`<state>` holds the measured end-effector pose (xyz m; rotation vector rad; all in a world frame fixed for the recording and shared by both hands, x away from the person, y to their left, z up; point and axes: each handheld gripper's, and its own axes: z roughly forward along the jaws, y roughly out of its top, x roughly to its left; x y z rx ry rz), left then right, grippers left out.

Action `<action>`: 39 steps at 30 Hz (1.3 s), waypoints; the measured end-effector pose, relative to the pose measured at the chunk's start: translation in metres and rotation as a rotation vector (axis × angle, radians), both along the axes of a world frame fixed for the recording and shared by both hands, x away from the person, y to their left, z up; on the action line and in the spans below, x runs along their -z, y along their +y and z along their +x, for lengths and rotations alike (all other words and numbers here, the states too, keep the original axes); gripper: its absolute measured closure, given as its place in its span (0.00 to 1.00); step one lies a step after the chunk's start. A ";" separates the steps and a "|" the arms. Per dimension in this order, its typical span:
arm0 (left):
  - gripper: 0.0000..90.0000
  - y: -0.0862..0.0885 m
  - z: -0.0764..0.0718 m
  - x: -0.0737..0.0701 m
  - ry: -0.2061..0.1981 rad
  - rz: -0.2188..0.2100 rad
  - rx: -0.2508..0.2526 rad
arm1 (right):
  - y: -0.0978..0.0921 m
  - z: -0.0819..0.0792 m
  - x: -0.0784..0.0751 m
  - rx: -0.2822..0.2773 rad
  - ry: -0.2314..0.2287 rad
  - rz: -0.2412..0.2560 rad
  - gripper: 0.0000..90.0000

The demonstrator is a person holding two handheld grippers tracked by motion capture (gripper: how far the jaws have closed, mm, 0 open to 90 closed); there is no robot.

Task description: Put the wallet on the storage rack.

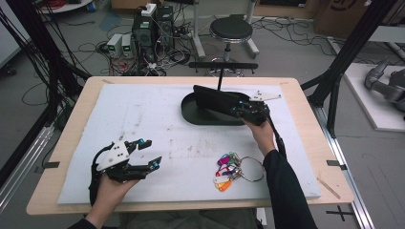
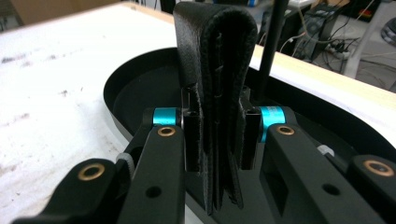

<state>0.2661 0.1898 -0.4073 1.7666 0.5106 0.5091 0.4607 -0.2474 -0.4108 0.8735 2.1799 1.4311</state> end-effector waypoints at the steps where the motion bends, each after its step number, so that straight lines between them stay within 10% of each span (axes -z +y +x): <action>1: 0.38 0.000 0.000 0.000 -0.001 0.002 0.002 | 0.002 0.001 -0.001 -0.006 -0.006 -0.021 0.87; 24: 0.38 -0.002 -0.001 0.002 -0.003 0.019 0.017 | -0.005 0.018 0.017 0.042 0.069 -0.097 0.81; 39: 0.38 -0.005 0.001 0.005 0.004 0.037 0.027 | -0.007 0.017 0.015 0.160 0.063 -0.125 0.57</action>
